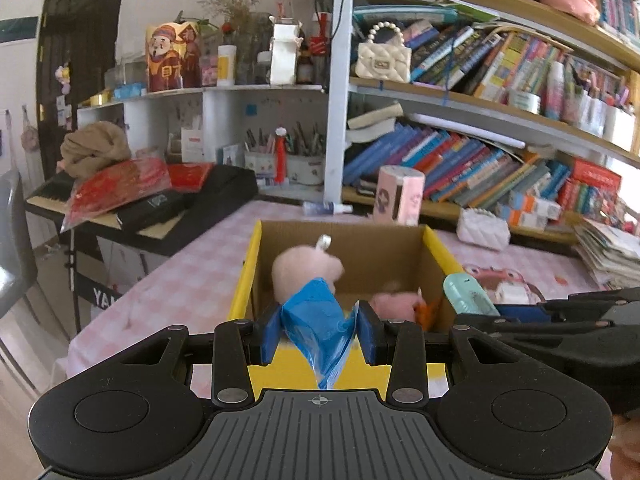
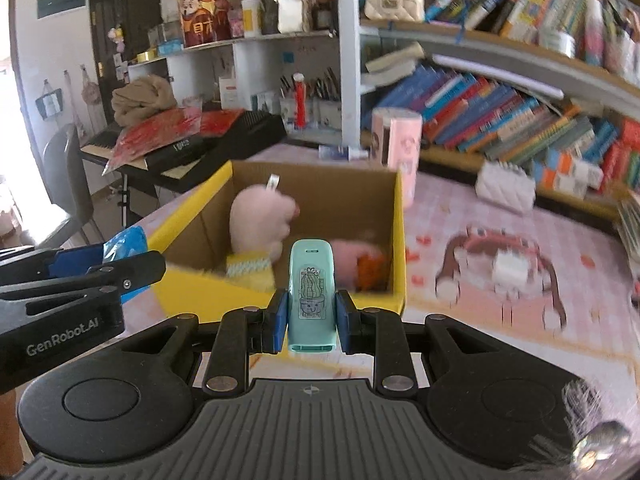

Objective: Organize objects
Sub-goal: 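Carry blue cap in left tool and green stapler in right tool over yellow box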

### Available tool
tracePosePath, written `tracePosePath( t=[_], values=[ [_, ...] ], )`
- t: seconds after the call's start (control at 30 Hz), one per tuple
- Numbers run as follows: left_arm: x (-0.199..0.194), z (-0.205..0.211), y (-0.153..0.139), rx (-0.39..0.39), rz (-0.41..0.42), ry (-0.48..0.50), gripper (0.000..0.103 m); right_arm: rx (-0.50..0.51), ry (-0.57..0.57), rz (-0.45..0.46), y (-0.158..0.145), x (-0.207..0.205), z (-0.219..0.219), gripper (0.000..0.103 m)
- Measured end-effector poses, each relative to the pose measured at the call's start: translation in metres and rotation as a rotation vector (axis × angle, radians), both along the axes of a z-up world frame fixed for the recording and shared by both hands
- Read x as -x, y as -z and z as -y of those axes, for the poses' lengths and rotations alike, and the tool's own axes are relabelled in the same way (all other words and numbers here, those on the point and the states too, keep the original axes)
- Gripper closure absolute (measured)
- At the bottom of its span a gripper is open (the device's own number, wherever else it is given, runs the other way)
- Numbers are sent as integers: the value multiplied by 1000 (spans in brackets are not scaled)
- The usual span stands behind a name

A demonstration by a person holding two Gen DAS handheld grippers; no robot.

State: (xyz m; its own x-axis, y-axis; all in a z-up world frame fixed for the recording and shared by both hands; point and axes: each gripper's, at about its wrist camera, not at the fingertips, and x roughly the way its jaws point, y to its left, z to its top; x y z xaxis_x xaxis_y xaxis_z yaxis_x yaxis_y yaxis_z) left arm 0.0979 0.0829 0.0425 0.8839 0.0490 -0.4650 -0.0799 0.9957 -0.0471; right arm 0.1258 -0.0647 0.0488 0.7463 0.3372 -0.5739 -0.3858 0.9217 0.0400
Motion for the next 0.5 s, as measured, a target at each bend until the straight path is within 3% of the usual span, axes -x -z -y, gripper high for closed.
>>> tracePosePath(
  t=[0.23, 0.5],
  values=[
    [-45, 11, 5, 1, -15, -37, 66, 55, -74, 5, 9, -50, -5, 80],
    [-83, 24, 25, -32, -98, -50, 66, 143, -185, -2, 32, -88, -16, 80]
  ],
)
